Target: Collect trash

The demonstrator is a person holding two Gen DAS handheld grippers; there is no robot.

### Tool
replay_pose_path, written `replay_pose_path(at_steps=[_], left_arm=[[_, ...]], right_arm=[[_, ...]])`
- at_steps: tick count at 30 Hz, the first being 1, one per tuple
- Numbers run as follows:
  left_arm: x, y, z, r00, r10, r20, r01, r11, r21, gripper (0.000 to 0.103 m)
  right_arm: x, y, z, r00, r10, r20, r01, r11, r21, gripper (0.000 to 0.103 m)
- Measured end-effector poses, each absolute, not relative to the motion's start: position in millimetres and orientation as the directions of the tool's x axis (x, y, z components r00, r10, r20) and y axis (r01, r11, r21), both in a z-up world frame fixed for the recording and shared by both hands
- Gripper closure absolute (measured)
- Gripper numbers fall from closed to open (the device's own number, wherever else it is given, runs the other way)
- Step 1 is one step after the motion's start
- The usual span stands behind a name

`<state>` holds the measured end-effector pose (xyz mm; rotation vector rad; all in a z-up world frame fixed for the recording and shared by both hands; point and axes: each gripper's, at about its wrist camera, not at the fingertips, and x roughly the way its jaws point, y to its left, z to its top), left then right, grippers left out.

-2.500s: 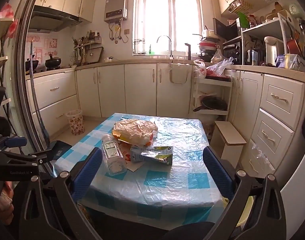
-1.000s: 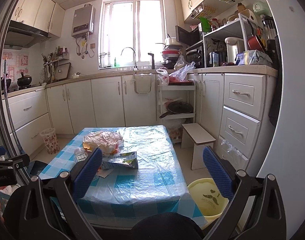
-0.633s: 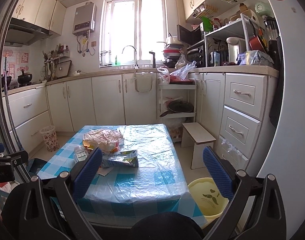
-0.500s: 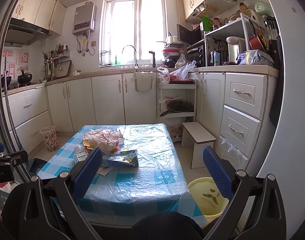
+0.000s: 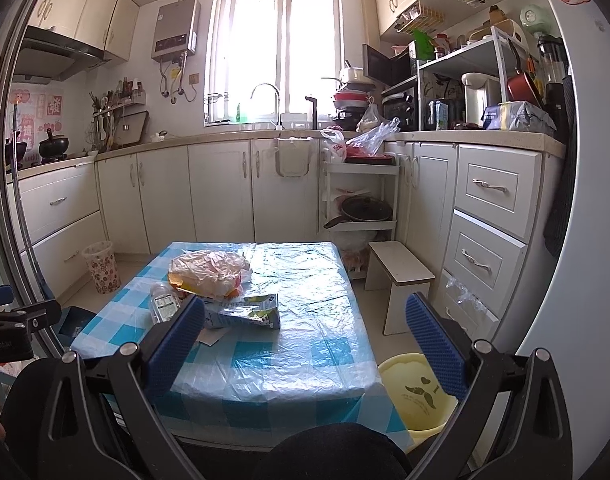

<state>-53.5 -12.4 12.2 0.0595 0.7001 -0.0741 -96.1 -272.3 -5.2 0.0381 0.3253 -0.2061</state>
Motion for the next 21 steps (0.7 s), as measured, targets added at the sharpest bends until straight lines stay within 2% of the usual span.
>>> replay_pose_path(at_steps=[12,21], left_arm=[[10.1,11.3,-0.5,0.674,-0.101,-0.732,0.057,0.995,-0.086,0.008],[74.4,-2.3,-45.8,0.564,-0.12,-0.817,0.04,0.992,-0.118,0.008]], right_arm=[[-24.8,-265.0,-3.9,0.906,-0.025,-0.423,0.03,1.0,0.005,0.006],[34.2,-254.5,-37.7,0.833,0.043,-0.552,-0.134,0.983,-0.124,0.006]])
